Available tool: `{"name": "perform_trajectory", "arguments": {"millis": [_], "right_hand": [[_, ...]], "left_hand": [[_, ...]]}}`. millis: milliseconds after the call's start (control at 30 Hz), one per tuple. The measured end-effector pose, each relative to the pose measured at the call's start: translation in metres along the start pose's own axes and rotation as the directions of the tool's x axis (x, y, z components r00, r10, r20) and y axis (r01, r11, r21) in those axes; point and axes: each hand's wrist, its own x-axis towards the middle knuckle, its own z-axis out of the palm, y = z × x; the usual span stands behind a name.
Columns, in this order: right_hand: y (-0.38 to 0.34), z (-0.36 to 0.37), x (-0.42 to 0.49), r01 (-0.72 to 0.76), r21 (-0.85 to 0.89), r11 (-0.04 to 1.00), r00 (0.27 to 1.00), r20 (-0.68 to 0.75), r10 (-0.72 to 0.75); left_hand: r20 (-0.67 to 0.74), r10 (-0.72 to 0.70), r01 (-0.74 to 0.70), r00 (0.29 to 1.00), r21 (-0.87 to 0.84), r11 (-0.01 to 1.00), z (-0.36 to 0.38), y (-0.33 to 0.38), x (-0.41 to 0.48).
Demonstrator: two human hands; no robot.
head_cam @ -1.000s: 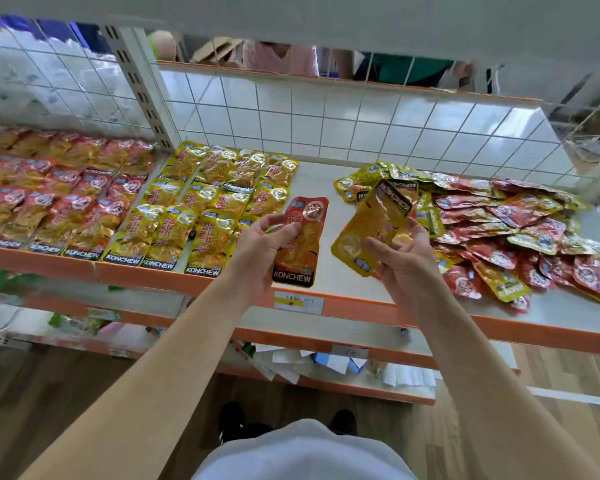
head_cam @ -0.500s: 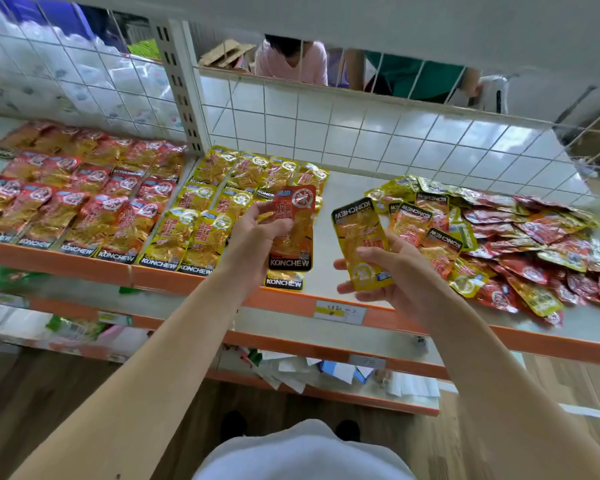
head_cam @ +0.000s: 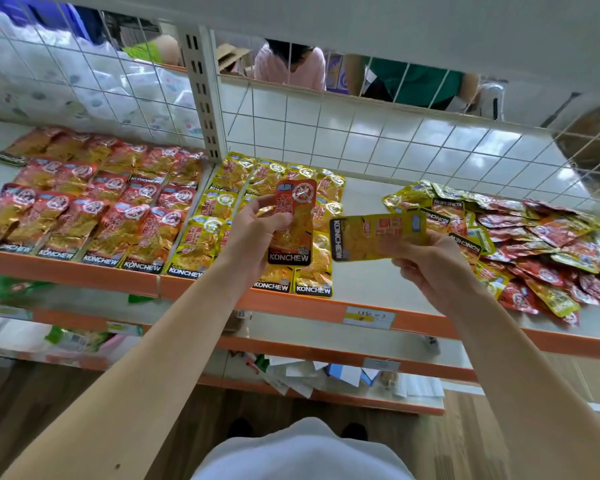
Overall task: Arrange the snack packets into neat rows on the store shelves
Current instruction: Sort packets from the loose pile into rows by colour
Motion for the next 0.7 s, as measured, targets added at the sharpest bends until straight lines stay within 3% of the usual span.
{"name": "perform_trajectory", "arguments": {"millis": [233, 333, 500, 600, 700], "right_hand": [[-0.006, 0.025, 0.009, -0.052, 0.176, 0.983, 0.997, -0.045, 0.061], [0.001, 0.034, 0.012, -0.078, 0.233, 0.969, 0.997, 0.008, 0.079], [0.011, 0.03, 0.021, -0.158, 0.089, 0.983, 0.986, 0.06, 0.153], [0.007, 0.024, 0.038, -0.071, -0.08, 0.994, 0.997, -0.036, 0.068], [0.012, 0.015, 0.076, 0.021, -0.357, 0.934, 0.987, -0.143, -0.076]], "left_hand": [[0.027, -0.002, -0.002, 1.0, 0.152, 0.988, -0.004, 0.005, 0.006], [0.038, -0.001, -0.007, 0.999, 0.207, 0.978, -0.004, 0.005, 0.012], [0.017, 0.03, -0.033, 0.999, 0.266, 0.963, -0.002, 0.0, 0.019], [-0.01, 0.041, -0.035, 0.999, 0.32, 0.947, 0.006, -0.003, 0.024], [-0.025, 0.084, -0.069, 0.996, 0.373, 0.925, 0.016, -0.007, 0.032]]}}
